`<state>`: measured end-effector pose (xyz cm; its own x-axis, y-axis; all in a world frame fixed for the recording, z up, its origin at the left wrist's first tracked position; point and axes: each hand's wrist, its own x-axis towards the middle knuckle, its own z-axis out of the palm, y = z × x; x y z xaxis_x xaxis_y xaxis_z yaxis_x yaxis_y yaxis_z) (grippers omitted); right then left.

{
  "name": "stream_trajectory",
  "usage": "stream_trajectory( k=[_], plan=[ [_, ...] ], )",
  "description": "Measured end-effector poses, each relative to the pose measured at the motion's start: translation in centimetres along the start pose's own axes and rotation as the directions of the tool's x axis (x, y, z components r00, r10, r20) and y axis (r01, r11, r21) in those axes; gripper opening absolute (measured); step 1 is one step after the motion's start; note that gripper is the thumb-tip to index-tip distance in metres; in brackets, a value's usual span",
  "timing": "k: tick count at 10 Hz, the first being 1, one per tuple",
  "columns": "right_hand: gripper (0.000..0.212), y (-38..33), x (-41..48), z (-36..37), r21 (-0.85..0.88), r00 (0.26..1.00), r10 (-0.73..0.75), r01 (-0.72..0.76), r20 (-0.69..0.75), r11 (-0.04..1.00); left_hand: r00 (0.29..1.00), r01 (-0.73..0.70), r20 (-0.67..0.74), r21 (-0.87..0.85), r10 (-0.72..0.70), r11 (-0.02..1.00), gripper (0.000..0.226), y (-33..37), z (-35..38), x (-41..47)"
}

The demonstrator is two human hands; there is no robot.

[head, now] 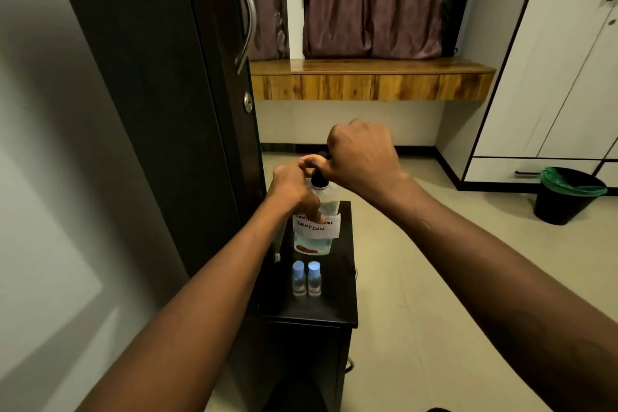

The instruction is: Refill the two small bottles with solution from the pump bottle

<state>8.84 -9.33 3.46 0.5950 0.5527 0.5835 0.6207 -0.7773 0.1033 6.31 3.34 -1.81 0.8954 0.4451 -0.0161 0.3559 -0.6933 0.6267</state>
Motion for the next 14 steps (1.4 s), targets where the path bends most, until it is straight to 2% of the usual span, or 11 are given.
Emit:
stream_trajectory(
  k=[3, 4, 6, 8, 9, 10, 11, 12, 13, 14],
  plan=[
    [0.064, -1.9, -0.9, 3.3, 0.128, 0.987, 0.100, -0.116, 0.126, 0.985, 0.987, 0.119, 0.097, 0.088, -0.127, 0.989, 0.086, -1.7, 2.2, 0.1],
    [0.063, -2.0, -1.2, 4.1, 0.164, 0.986, 0.101, -0.123, 0.135, 0.979, 0.981, 0.148, 0.108, 0.115, -0.161, 0.982, 0.080, -2.1, 2.6, 0.1],
    [0.046, -2.3, -1.5, 4.3, 0.210, 0.989, 0.096, -0.118, 0.112, 0.970, 0.974, 0.191, 0.097, 0.146, -0.207, 0.971, 0.080, -2.2, 2.6, 1.1],
    [0.047, -2.0, -1.8, 5.3, 0.241, 0.987, 0.125, -0.147, 0.104, 0.959, 0.961, 0.171, 0.184, 0.183, -0.205, 0.968, 0.069, -2.6, 3.1, 2.4],
    [0.055, -1.7, -1.8, 5.6, 0.248, 0.981, 0.153, -0.180, 0.122, 0.952, 0.948, 0.232, 0.176, 0.194, -0.267, 0.953, 0.075, -2.4, 2.9, 2.0],
    [0.064, -1.2, -2.2, 5.8, 0.279, 0.978, 0.166, -0.195, 0.124, 0.941, 0.959, 0.197, 0.161, 0.221, -0.234, 0.955, 0.082, -2.4, 3.0, 1.6],
    [0.064, -0.7, -2.6, 5.6, 0.281, 0.980, 0.163, -0.190, 0.117, 0.941, 0.975, 0.125, 0.143, 0.270, -0.168, 0.955, 0.076, -2.4, 2.8, 1.4],
    [0.064, 0.1, -3.1, 5.2, 0.287, 0.982, 0.152, -0.179, 0.114, 0.941, 0.984, 0.077, 0.137, 0.250, -0.114, 0.965, 0.071, -2.0, 1.4, 0.6],
    [0.066, 1.0, -3.5, 4.6, 0.295, 0.984, 0.150, -0.172, 0.096, 0.940, 0.998, 0.012, 0.058, 0.224, -0.025, 0.974, 0.075, -1.0, -0.3, -0.3],
    [0.076, 2.4, -3.9, 3.3, 0.329, 0.983, 0.175, -0.182, 0.051, 0.927, 0.986, -0.102, -0.114, 0.141, 0.118, 0.985, 0.067, 0.6, -3.2, -2.3]
  ],
)
